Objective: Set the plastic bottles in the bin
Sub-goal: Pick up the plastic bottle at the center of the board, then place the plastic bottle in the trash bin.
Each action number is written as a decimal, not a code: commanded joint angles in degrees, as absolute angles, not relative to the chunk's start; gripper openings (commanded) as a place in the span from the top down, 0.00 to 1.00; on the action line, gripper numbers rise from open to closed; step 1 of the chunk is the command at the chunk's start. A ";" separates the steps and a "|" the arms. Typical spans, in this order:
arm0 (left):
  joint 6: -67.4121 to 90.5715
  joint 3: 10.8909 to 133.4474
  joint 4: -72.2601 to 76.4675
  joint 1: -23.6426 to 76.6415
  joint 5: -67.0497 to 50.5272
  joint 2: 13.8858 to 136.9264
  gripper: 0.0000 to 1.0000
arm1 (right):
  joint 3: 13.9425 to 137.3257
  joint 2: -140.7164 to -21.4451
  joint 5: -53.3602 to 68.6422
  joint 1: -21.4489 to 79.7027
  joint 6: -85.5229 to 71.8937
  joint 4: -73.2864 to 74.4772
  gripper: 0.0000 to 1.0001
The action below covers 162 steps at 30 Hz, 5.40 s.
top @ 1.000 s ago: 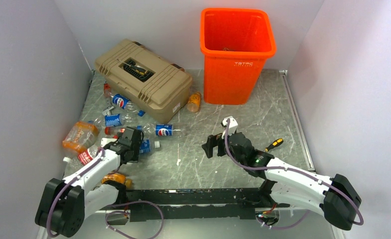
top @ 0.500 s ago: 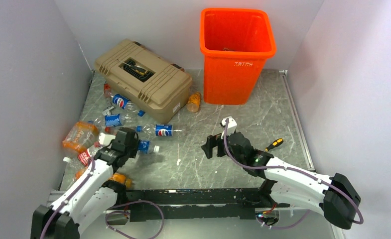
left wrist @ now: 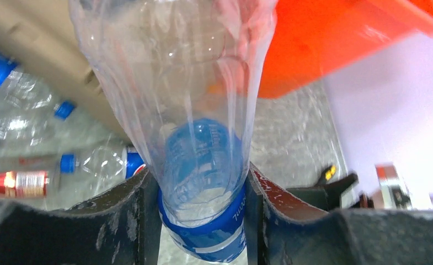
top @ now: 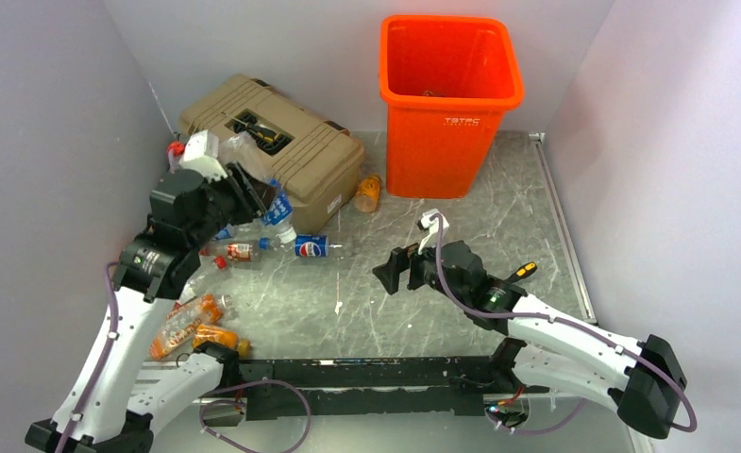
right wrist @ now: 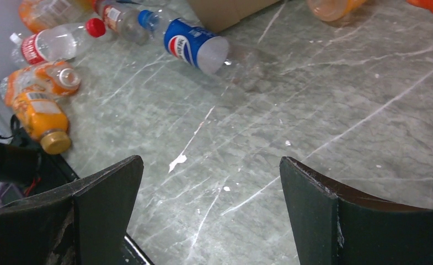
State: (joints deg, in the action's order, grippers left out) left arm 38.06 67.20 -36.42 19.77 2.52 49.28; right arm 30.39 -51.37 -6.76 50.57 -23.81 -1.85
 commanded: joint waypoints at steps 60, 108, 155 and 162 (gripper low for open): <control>19.64 42.54 7.97 23.37 -36.98 40.08 0.66 | 46.89 -74.63 6.05 59.88 -19.06 -35.67 0.23; 14.77 40.84 2.89 24.87 -17.89 27.49 0.01 | 48.75 -53.24 -22.48 61.79 -1.77 -4.44 1.00; 12.76 44.21 -4.48 25.99 -10.59 34.07 0.02 | 118.41 -103.80 -23.60 17.58 -12.93 -0.87 1.00; 12.25 44.23 -4.61 26.19 -11.28 33.51 0.02 | 124.08 -109.10 -21.88 17.58 -14.98 4.86 0.11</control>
State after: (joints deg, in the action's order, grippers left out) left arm 13.69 41.82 -5.32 25.78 -10.28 33.95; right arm 119.24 -108.88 -23.94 17.34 -12.53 1.34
